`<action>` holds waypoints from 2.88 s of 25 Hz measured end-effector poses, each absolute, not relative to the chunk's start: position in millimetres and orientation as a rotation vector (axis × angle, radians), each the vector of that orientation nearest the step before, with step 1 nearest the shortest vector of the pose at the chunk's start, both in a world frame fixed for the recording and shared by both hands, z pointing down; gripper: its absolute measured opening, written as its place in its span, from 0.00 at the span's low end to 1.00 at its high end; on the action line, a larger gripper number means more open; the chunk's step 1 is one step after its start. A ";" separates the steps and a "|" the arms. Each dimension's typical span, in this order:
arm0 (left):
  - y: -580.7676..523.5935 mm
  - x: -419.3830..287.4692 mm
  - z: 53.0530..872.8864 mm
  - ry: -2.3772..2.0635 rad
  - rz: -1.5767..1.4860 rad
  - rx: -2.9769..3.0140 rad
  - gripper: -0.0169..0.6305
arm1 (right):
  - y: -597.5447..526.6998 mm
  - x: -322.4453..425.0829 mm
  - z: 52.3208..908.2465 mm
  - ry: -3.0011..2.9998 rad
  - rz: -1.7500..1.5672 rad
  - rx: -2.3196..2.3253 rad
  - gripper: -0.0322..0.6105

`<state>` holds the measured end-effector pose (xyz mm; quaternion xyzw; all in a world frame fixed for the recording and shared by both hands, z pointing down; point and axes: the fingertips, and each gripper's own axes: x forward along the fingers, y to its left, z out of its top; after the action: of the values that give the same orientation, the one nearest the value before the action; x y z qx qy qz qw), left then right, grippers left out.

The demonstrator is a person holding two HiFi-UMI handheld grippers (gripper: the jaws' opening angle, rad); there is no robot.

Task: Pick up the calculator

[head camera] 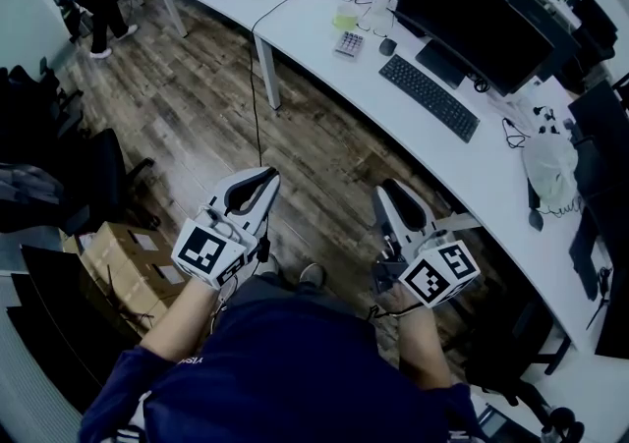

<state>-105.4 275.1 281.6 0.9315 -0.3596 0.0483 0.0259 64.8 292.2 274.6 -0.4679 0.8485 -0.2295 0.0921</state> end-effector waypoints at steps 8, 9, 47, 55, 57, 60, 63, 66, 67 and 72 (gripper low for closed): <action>276.8 -98.3 279.8 -1.108 0.150 2.886 0.09 | 294.1 70.2 273.1 2.530 -0.693 -1.371 0.27; 276.7 -97.8 279.9 -1.107 0.149 2.887 0.09 | 294.0 70.3 273.8 2.530 -0.700 -1.366 0.28; 211.5 -65.4 291.4 -1.155 0.151 2.866 0.09 | 230.1 112.1 292.0 2.507 -0.772 -1.330 0.36; 162.7 -71.6 303.3 -1.155 0.155 2.851 0.09 | 180.2 106.5 303.8 2.499 -0.810 -1.324 0.36; 147.7 -74.0 306.3 -1.150 0.154 2.846 0.09 | 165.8 103.0 306.3 2.500 -0.817 -1.325 0.36; 124.3 -76.3 310.4 -1.139 0.153 2.840 0.09 | 143.6 98.8 310.0 2.501 -0.828 -1.331 0.35; 98.2 -78.0 313.8 -1.117 0.153 2.838 0.09 | 118.7 95.9 313.7 2.492 -0.841 -1.347 0.35; 70.4 -81.3 317.4 -1.095 0.155 2.834 0.09 | 92.0 91.4 318.4 2.484 -0.861 -1.365 0.35; 61.1 -82.4 318.7 -1.089 0.156 2.833 0.09 | 83.4 90.0 319.9 2.481 -0.867 -1.370 0.35; 12.9 -88.7 324.8 -1.063 0.161 2.827 0.09 | 39.4 84.3 325.9 2.464 -0.886 -1.399 0.35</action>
<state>-88.7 12.9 324.8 0.9330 -0.3510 0.0533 0.0586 84.3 39.4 325.9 -0.4695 0.8269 -0.2974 0.0862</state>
